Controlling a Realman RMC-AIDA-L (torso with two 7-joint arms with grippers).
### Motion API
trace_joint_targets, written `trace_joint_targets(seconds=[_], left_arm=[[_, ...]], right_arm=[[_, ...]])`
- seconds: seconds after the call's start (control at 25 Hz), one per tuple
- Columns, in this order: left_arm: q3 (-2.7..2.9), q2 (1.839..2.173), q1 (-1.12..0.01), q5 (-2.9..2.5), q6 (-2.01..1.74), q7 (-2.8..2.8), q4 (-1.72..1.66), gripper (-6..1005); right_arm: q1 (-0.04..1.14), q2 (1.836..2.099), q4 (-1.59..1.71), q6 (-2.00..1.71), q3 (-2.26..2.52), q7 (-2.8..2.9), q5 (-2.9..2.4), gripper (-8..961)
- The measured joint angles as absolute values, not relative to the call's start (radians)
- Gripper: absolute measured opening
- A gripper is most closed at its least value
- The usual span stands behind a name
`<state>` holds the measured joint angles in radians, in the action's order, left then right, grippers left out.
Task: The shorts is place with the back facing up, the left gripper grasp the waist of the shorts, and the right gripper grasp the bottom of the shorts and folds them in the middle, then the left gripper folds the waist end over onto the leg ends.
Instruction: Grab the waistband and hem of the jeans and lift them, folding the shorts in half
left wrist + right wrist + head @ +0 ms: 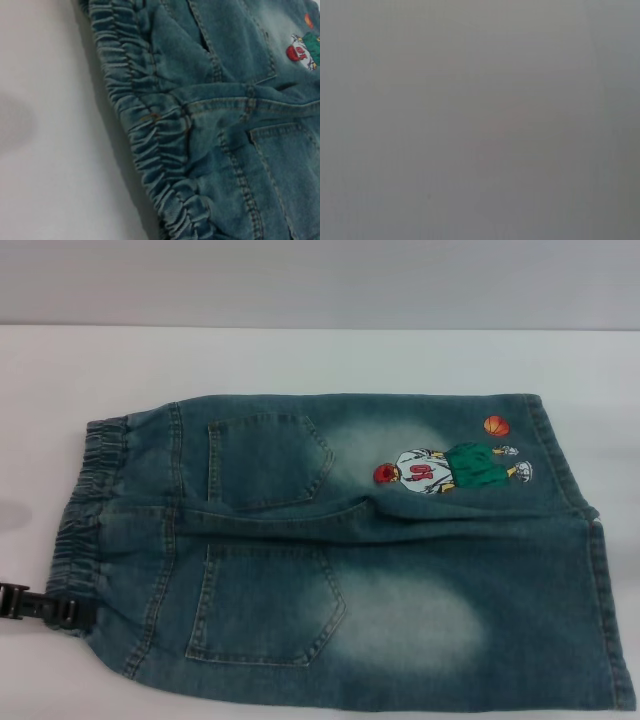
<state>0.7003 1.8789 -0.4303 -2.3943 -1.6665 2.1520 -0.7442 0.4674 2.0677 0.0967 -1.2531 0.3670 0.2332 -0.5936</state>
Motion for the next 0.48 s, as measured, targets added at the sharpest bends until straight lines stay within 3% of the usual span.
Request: trace_joint_targets(seconds=[0.48], left_arm=[[0.701, 1.883, -0.473, -2.390, -1.698, 2.145, -0.742, 772]], right_arm=[[0.464, 2.066, 0.099, -1.250, 0.367, 0.231, -0.590, 642]])
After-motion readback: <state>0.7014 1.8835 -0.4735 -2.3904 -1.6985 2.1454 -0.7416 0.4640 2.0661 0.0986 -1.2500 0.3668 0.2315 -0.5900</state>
